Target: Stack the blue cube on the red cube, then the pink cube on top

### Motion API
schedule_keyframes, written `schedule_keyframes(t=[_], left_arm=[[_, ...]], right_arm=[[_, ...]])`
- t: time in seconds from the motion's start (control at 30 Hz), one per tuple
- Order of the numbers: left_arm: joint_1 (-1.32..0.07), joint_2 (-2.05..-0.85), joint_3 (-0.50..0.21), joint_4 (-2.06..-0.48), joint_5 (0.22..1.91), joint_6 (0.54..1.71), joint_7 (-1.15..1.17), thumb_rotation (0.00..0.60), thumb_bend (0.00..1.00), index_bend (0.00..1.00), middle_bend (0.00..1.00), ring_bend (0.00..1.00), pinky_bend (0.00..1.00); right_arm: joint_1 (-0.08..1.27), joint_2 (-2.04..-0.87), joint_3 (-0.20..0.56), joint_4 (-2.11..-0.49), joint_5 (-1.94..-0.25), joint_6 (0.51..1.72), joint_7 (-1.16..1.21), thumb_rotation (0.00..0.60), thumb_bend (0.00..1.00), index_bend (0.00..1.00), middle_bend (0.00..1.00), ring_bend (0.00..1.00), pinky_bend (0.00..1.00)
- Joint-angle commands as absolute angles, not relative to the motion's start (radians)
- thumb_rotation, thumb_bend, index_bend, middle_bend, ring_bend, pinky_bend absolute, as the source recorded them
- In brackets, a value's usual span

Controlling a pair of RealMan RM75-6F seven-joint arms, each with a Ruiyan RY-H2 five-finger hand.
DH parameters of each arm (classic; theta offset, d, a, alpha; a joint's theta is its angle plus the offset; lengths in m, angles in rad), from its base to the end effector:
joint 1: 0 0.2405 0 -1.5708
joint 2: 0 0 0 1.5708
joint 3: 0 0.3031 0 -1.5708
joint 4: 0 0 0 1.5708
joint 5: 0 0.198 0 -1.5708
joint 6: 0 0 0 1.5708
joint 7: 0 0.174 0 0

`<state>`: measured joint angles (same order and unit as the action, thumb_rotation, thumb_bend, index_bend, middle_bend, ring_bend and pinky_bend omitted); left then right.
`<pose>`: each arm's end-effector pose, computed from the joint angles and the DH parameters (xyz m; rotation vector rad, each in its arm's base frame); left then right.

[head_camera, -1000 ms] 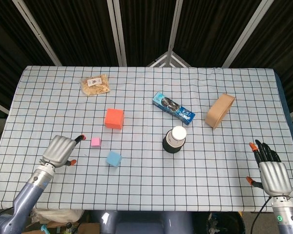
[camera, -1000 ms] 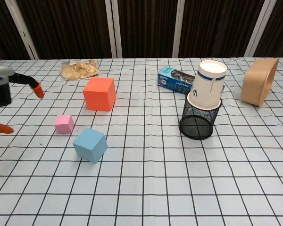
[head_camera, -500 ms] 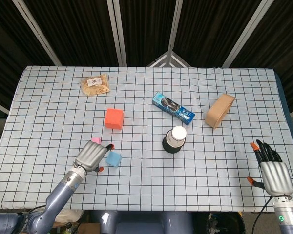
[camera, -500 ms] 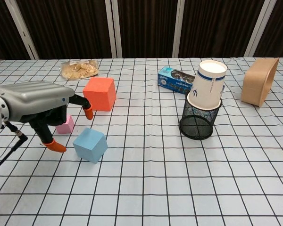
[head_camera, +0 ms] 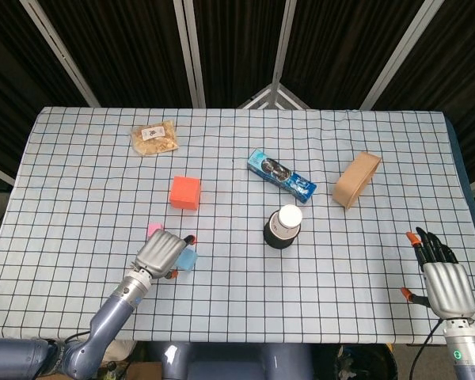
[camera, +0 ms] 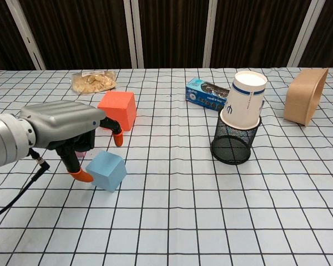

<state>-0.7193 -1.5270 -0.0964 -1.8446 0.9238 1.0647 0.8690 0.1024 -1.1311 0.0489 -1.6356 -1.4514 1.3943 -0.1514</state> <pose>-0.1477 0.3280 -0.0290 -2.0510 -0.8124 -0.7065 -0.3528 -0.2183 0.1721 1.4511 -0.8930 0.7563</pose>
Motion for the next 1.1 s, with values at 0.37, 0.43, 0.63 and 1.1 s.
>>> schedule_keyframes(t=[0.37, 0.43, 0.63, 1.1], left_arm=[[-0.739, -1.554, -0.079, -1.799, 0.885, 1.090, 0.861, 0.600, 0.15, 0.33, 0.98, 0.84, 0.85], [-0.744, -1.560, -0.079, -1.790, 0.882, 1.088, 0.855, 0.600, 0.16, 0.33, 0.98, 0.84, 0.85], [-0.758, -1.573, -0.074, -1.778, 0.879, 1.084, 0.854, 0.600, 0.18, 0.33, 0.97, 0.84, 0.85], [-0.762, -1.583, -0.050, -1.751, 0.907, 1.101, 0.829, 0.600, 0.25, 0.35, 0.97, 0.83, 0.85]], right_arm=[[0.105, -1.130, 0.048, -1.631, -1.451, 1.390, -0.140, 0.600, 0.11, 0.00, 0.00, 0.00, 0.17], [0.106, -1.131, 0.048, -1.631, -1.450, 1.388, -0.142, 0.600, 0.11, 0.00, 0.00, 0.00, 0.17], [0.109, -1.133, 0.047, -1.630, -1.447, 1.383, -0.145, 0.600, 0.11, 0.00, 0.00, 0.00, 0.17], [0.109, -1.129, 0.045, -1.631, -1.450, 1.383, -0.137, 0.600, 0.11, 0.00, 0.00, 0.00, 0.17]])
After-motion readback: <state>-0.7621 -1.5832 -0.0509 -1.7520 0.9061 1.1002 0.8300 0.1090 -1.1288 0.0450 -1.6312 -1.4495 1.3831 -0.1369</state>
